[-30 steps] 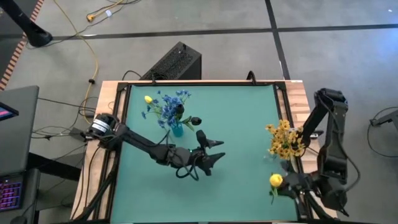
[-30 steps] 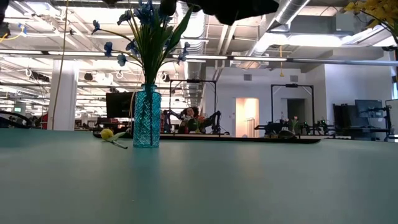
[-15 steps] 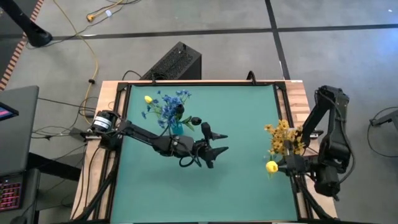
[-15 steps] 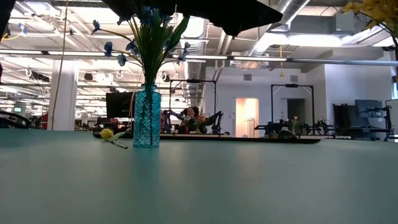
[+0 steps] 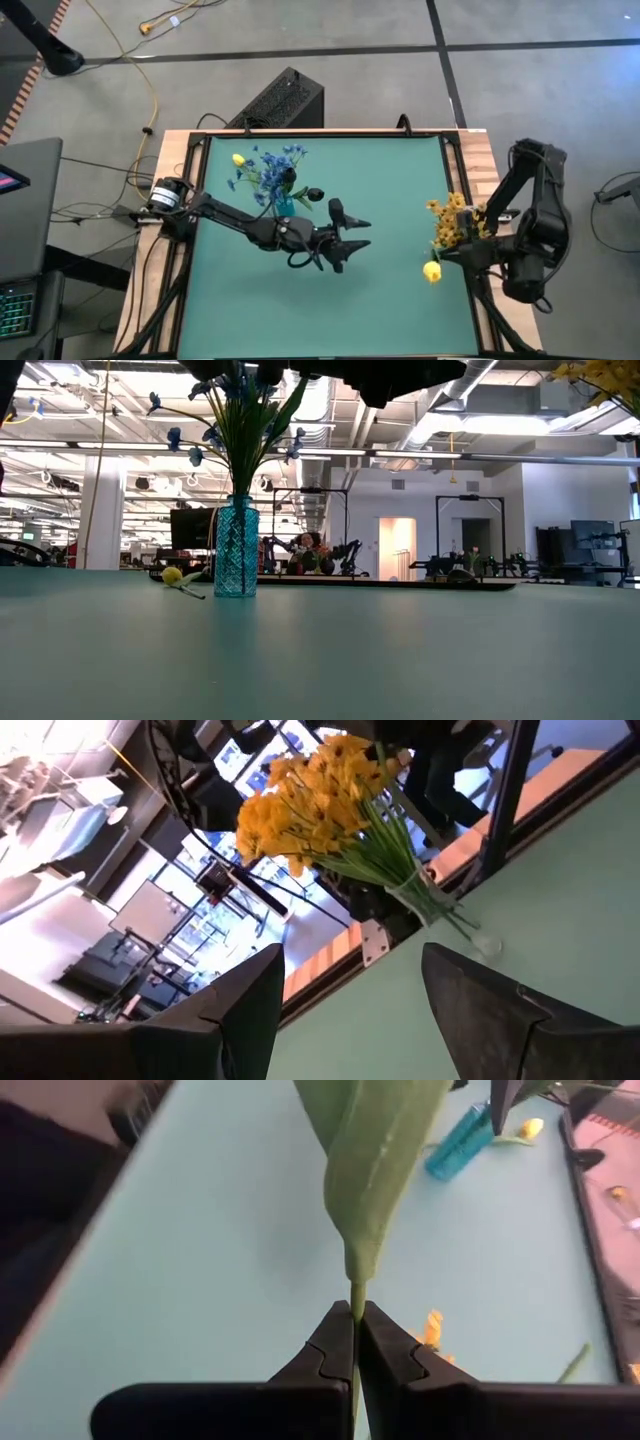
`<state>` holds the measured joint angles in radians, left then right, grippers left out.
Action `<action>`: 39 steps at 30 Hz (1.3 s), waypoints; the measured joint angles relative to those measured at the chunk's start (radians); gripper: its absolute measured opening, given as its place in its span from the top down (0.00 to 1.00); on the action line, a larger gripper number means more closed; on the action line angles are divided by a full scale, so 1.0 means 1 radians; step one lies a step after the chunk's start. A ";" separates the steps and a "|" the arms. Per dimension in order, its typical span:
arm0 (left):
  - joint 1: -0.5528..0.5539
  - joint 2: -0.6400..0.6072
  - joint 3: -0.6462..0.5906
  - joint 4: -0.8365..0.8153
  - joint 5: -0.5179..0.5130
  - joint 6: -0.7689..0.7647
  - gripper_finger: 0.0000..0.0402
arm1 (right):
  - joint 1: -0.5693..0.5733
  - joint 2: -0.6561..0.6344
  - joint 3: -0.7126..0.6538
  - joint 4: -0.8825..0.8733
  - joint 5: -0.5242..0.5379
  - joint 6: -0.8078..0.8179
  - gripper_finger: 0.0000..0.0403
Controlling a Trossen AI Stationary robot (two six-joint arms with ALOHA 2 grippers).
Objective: Sort flowers into vase by color
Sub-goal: Put the right yellow flower into the transparent vase
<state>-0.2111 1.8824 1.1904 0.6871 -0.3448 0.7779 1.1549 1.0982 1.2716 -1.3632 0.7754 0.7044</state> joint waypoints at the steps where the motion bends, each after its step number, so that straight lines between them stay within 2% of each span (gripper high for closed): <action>1: 0.001 0.000 0.000 -0.001 0.000 0.000 0.44 | 0.000 0.007 0.000 -0.019 0.001 -0.004 0.92; 9: 0.005 0.000 0.000 0.000 -0.001 -0.002 0.44 | 0.000 0.056 -0.001 -0.079 0.014 0.001 0.92; 14: 0.005 0.000 0.000 0.000 -0.001 -0.005 0.44 | 0.001 0.070 -0.001 -0.098 0.064 0.110 0.92; 23: 0.005 0.000 0.000 -0.001 -0.001 -0.014 0.44 | 0.001 0.069 -0.001 -0.205 0.083 0.334 0.92; 32: 0.005 0.000 0.000 -0.001 -0.001 -0.014 0.44 | 0.001 0.068 -0.042 -0.208 0.087 0.395 0.92; 39: 0.005 0.000 0.000 -0.001 -0.002 -0.014 0.44 | 0.001 0.068 -0.068 -0.208 0.044 0.458 0.92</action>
<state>-0.2066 1.8824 1.1904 0.6857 -0.3465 0.7635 1.1561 1.1666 1.2041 -1.5716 0.8189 1.1622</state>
